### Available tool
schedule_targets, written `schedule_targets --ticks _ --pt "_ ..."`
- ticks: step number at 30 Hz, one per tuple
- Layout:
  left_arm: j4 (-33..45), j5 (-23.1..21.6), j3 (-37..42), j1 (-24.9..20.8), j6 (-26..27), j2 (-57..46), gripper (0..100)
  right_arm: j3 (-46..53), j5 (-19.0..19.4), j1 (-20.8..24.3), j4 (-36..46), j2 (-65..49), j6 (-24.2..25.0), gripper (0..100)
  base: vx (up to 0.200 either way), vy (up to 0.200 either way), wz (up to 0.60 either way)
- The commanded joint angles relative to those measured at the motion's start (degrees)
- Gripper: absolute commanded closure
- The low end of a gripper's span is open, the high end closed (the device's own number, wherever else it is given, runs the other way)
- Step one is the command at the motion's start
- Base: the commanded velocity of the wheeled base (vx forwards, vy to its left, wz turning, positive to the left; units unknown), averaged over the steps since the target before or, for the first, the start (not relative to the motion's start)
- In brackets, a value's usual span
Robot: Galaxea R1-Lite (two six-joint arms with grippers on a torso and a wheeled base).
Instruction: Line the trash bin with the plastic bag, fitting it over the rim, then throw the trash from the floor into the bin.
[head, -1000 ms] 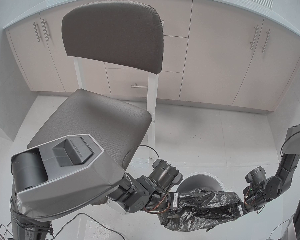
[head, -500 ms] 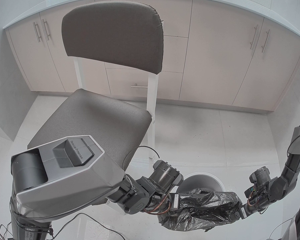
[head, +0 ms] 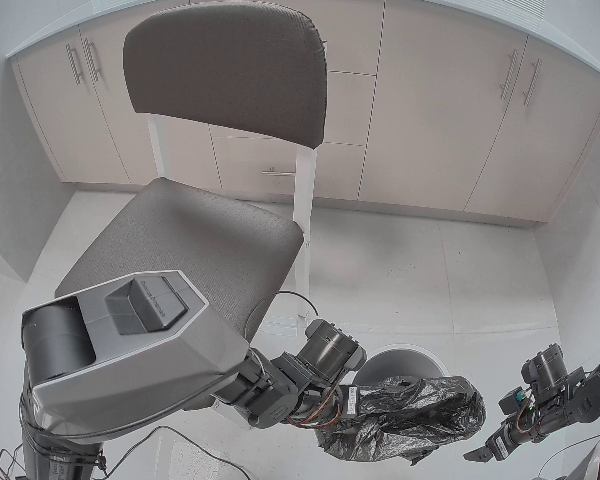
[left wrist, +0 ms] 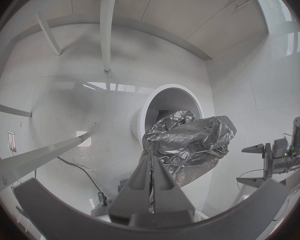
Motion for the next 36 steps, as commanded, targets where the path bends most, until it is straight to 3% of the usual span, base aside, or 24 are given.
schedule_targets --ticks 1,3,5,6,8,11,14,18,26,32,36 --pt "0.0 0.0 -0.1 0.0 -0.1 0.0 100 0.4 1.5 5.2 -0.2 -7.6 2.2 0 0.000 0.000 0.00" --pt "0.0 0.0 -0.1 0.0 -0.1 0.0 100 -0.5 2.7 6.2 -0.6 -8.0 3.1 0 0.000 0.000 0.00" --pt "0.0 0.0 -0.1 0.0 -0.1 0.0 100 -4.4 7.1 8.1 -0.6 -7.5 6.1 0 0.000 0.000 0.00" --pt "0.0 0.0 -0.1 0.0 -0.1 0.0 100 -4.8 7.4 8.2 -0.6 -7.5 6.4 0 0.000 0.000 0.00" --pt "0.0 0.0 -0.1 0.0 -0.1 0.0 100 -10.4 13.0 10.6 -0.8 -5.1 12.2 0 0.000 0.000 0.00" --pt "0.0 0.0 0.1 0.0 -0.2 0.0 100 -15.2 15.4 13.5 -3.3 0.1 18.8 0 0.000 0.000 0.00" --pt "0.0 0.0 0.1 0.0 -0.2 0.0 100 -16.6 15.4 15.3 -7.8 6.3 21.7 0 0.000 0.000 0.00" --pt "0.0 0.0 0.1 0.1 -0.2 0.0 100 -14.2 15.2 16.6 -13.1 12.6 22.0 0 0.000 0.000 0.00" --pt "-0.1 0.0 0.1 0.0 -0.2 0.0 100 -6.8 15.0 17.4 -21.7 15.0 22.0 0 0.000 0.000 0.00" --pt "-0.1 0.0 0.1 0.0 -0.2 0.0 100 -0.7 10.5 17.4 -31.4 18.9 22.2 0 0.000 0.000 0.00" --pt "-0.9 0.0 0.9 0.2 -0.1 -0.2 100 3.0 9.2 17.2 -43.2 23.6 23.5 0 0.000 0.000 0.00"
